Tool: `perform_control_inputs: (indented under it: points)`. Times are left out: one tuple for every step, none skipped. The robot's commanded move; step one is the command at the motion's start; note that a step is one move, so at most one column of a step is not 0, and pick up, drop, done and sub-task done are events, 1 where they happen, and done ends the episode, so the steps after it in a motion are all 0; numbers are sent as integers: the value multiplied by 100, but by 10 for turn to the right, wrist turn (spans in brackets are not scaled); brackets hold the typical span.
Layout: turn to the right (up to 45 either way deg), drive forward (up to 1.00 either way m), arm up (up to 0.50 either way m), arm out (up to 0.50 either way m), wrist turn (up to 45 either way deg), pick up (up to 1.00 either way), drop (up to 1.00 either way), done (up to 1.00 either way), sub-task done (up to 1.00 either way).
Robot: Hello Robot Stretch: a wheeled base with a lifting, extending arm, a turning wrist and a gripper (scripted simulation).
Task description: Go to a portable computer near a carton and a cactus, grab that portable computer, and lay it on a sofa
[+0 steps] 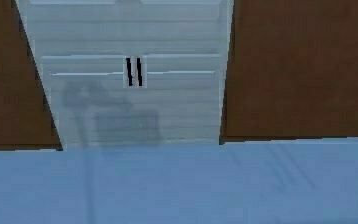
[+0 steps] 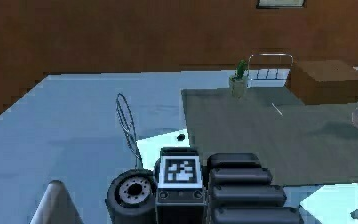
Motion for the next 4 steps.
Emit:
perform_control_inputs:
  points:
    - [330,0,0,0,0,0,0,0,0]
    - [0,100,0,0,0,0,0,0,0]
    - [120,0,0,0,0,0,0,0,0]
    - [0,10,0,0,0,0,0,0,0]
